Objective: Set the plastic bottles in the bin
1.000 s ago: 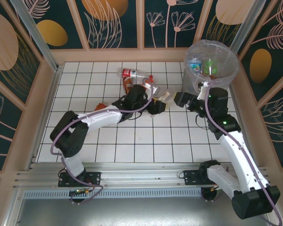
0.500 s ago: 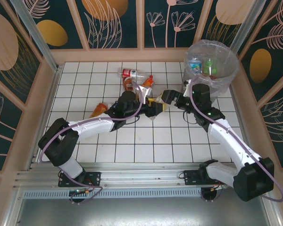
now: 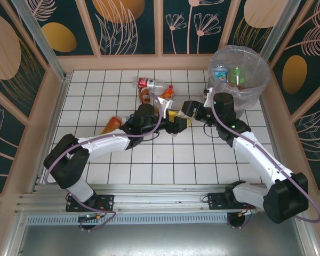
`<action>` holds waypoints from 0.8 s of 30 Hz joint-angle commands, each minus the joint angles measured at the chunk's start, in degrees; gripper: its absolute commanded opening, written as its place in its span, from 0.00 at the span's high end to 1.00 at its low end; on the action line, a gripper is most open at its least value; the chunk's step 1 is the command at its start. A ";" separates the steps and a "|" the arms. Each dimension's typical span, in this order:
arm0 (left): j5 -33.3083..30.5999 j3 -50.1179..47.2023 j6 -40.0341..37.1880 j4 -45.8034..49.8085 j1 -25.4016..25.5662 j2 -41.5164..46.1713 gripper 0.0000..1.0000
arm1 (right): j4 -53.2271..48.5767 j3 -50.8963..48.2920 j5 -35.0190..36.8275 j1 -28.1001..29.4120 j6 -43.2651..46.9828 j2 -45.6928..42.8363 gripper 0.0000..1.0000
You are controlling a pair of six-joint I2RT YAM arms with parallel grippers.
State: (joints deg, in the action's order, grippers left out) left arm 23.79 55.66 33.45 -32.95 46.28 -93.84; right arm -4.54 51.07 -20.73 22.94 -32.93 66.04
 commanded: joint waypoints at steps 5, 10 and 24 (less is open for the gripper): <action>0.04 4.23 -6.15 3.01 0.39 4.43 0.01 | -4.40 7.56 4.74 -0.57 6.01 -3.70 0.41; -1.47 7.45 -15.68 14.33 0.38 7.90 0.01 | -7.61 14.49 9.70 -1.81 11.65 -5.32 0.41; -10.06 13.22 -28.40 37.61 0.39 17.07 0.02 | -12.73 34.21 35.03 -10.17 28.82 -1.09 0.41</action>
State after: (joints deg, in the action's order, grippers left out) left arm 17.78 67.13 8.58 -0.75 46.46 -79.46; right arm -15.07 82.43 6.50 15.20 -8.95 62.43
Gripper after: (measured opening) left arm 0.985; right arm 0.612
